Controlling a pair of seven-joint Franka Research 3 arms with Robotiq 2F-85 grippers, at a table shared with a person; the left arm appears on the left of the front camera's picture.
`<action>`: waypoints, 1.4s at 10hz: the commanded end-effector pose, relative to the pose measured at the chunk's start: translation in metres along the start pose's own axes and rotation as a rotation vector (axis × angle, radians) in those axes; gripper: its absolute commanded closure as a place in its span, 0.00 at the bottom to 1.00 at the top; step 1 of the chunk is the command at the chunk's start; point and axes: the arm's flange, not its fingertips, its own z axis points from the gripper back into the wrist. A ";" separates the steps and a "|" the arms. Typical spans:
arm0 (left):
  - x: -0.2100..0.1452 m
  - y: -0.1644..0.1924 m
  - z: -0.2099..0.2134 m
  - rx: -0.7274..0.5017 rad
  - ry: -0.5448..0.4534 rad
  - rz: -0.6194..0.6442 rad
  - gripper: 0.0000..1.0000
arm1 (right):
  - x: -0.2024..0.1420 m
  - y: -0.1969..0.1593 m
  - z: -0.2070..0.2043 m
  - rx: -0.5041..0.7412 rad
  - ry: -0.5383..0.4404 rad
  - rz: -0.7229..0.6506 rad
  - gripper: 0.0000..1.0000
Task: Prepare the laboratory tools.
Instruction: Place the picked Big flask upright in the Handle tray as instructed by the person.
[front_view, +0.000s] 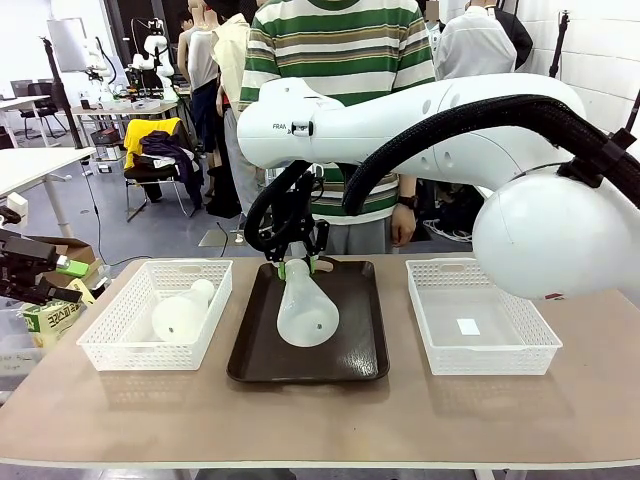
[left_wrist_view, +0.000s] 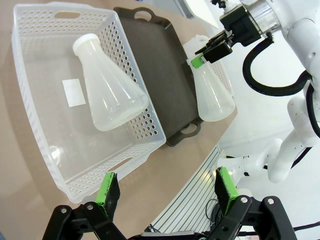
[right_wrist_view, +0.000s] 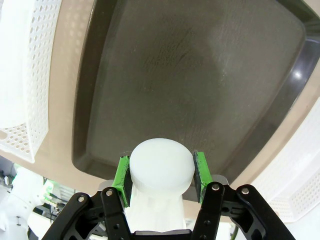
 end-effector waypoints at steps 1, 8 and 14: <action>-0.001 0.000 0.001 -0.007 -0.008 -0.003 0.00 | -0.003 0.001 0.002 -0.003 -0.006 0.002 1.00; -0.001 0.000 0.001 -0.007 -0.008 -0.003 0.00 | -0.003 0.001 0.002 -0.003 -0.006 0.002 1.00; -0.001 0.000 0.001 -0.007 -0.008 -0.003 0.00 | -0.003 0.001 0.002 -0.003 -0.006 0.002 1.00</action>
